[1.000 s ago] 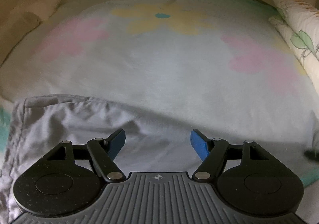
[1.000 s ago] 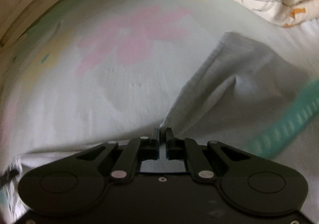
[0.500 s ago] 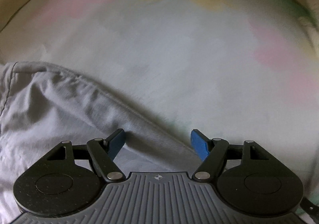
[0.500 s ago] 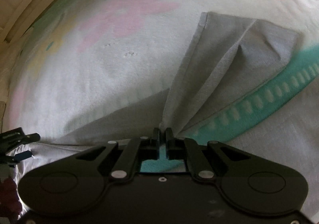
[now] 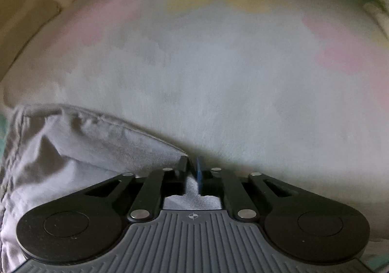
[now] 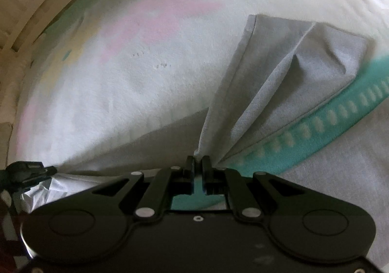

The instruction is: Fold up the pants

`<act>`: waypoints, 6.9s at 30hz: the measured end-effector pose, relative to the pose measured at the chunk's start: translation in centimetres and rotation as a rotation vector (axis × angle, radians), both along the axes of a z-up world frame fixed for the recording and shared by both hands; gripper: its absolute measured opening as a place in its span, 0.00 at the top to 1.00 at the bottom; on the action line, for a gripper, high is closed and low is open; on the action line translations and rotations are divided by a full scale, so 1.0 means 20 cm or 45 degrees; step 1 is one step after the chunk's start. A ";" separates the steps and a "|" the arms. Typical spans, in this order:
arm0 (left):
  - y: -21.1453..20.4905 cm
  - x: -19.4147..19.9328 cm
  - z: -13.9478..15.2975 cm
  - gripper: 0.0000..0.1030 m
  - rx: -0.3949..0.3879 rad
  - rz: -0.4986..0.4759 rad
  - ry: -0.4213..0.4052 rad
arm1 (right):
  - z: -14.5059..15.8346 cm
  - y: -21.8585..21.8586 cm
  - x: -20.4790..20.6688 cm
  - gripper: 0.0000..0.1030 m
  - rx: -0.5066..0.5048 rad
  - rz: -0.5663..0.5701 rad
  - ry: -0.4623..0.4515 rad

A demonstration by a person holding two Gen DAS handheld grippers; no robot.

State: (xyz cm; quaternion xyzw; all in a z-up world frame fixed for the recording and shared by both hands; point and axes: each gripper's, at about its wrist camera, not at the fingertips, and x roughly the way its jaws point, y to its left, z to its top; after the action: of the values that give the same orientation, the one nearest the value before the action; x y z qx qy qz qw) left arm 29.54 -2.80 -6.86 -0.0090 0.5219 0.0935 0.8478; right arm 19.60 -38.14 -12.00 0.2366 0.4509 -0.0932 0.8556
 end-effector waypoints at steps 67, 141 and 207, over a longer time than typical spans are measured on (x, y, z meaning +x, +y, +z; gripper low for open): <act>-0.02 -1.15 -0.07 0.95 -0.103 -0.336 -0.032 | 0.06 -0.48 -0.99 0.96 -0.228 -0.638 -0.151; -0.03 -1.11 -0.10 0.95 -0.113 -0.355 -0.031 | 0.00 -0.40 -1.17 0.98 0.029 -0.812 -0.265; 1.86 -1.03 0.14 0.94 -0.097 0.662 -0.162 | 0.28 2.20 -0.68 0.96 -0.390 1.493 -0.736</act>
State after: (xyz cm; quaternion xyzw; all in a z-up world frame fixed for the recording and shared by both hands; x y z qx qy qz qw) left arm 8.96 34.37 -4.12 -0.1803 0.4509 0.2876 0.8255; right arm 5.97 5.87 -6.44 -0.1559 0.2393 0.3911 0.8749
